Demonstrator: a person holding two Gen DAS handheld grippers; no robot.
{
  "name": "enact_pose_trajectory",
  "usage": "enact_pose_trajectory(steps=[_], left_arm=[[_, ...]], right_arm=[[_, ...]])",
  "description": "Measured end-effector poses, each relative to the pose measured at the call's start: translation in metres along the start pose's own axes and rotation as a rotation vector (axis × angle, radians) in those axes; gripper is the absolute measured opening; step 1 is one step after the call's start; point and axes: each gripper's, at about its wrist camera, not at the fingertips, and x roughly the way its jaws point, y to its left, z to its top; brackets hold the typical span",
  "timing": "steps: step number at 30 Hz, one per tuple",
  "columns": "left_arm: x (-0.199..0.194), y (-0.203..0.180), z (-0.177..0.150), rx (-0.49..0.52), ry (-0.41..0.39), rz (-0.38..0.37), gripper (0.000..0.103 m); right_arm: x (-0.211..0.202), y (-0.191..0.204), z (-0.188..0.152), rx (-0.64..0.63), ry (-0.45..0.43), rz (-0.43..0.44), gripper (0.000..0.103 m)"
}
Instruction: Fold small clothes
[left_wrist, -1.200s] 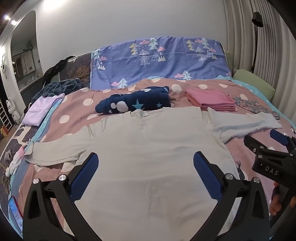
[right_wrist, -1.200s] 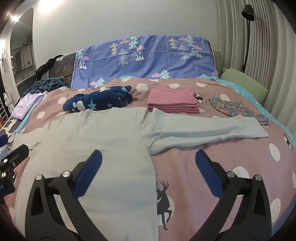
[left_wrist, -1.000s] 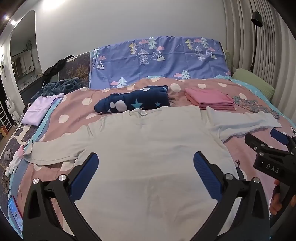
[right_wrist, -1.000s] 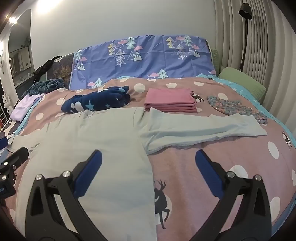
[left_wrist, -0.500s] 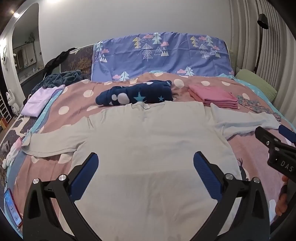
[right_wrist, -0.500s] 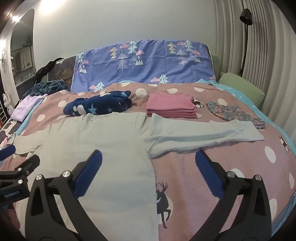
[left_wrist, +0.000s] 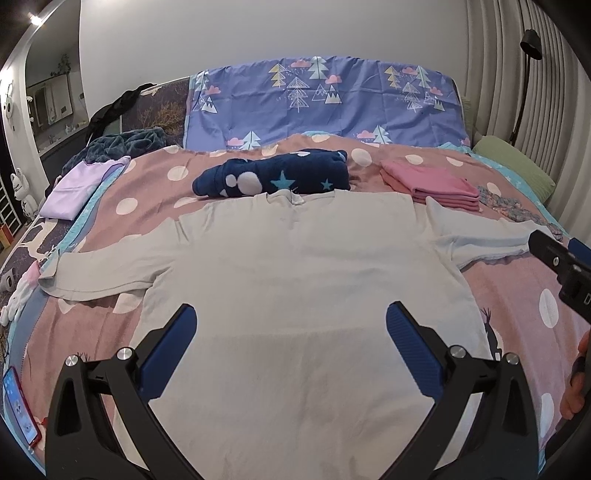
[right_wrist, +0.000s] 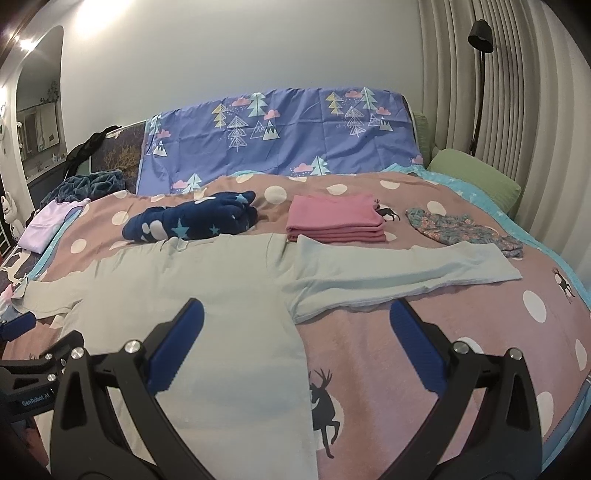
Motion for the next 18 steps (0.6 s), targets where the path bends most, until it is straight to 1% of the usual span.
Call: enact_pose_trajectory(steps=[18], left_arm=[[0.0056, -0.0016, -0.0077, 0.000, 0.012, -0.023, 0.102]], right_arm=[[0.0009, -0.0015, -0.0017, -0.008, 0.009, -0.015, 0.101]])
